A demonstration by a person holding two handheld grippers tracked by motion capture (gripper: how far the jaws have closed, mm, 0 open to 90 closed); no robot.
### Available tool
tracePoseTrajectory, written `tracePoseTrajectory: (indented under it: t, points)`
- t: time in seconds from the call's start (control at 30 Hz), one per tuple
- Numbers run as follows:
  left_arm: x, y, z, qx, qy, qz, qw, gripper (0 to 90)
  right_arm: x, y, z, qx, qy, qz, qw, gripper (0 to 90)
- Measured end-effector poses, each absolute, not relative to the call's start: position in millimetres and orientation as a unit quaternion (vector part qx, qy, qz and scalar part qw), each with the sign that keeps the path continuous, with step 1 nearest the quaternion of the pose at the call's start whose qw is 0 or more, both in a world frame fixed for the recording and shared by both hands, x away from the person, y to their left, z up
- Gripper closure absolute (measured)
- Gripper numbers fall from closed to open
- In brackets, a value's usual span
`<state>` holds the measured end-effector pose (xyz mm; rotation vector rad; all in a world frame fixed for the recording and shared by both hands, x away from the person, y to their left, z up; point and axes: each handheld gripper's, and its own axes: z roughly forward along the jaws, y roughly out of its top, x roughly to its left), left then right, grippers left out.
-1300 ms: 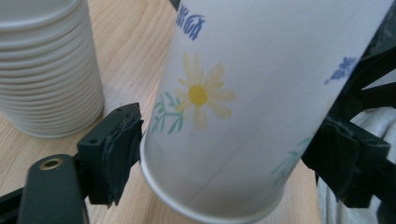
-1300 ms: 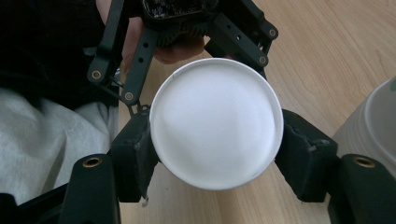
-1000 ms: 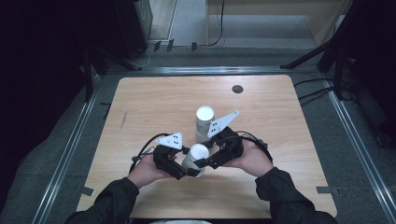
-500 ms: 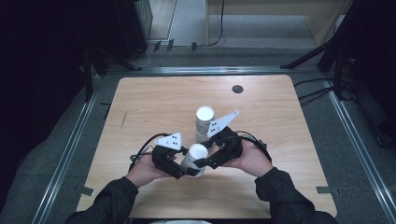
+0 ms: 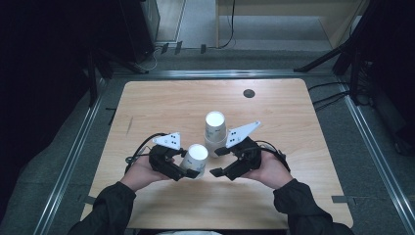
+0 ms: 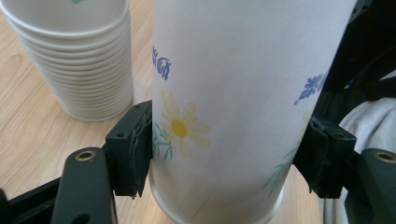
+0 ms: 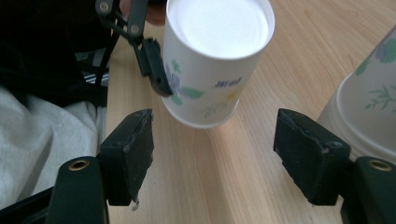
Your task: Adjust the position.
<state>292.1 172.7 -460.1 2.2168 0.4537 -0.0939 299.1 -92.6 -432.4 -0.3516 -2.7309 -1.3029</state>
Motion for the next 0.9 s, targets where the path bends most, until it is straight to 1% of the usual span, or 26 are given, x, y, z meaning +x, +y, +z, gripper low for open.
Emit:
tracePoseTrajectory:
  t: [0.23,0.4,0.43,0.47,0.53,0.87,0.9]
  points:
    - [294,173,-452,0.905,0.166,-0.028,0.390,29.0,294,-97,-444,-0.131,-0.895,-0.425,0.040,30.6]
    - [298,170,-453,0.928,0.153,-0.029,0.340,29.0,291,-98,-457,-0.137,-0.899,-0.414,0.035,31.1]
    - [298,170,-453,0.928,0.153,-0.029,0.340,29.0,291,-98,-457,-0.137,-0.899,-0.414,0.035,31.1]
    - [299,167,-455,0.934,0.148,-0.026,0.326,29.0,291,-98,-459,-0.139,-0.900,-0.412,0.036,31.2]
    - [300,164,-456,0.937,0.146,-0.028,0.316,29.0,289,-96,-465,-0.134,-0.905,-0.403,0.030,31.3]
    - [299,145,-465,0.959,0.114,-0.033,0.257,28.7,289,-94,-473,-0.136,-0.905,-0.402,0.030,31.3]
    - [299,141,-467,0.964,0.105,-0.031,0.243,28.6,289,-93,-474,-0.135,-0.906,-0.401,0.029,31.3]
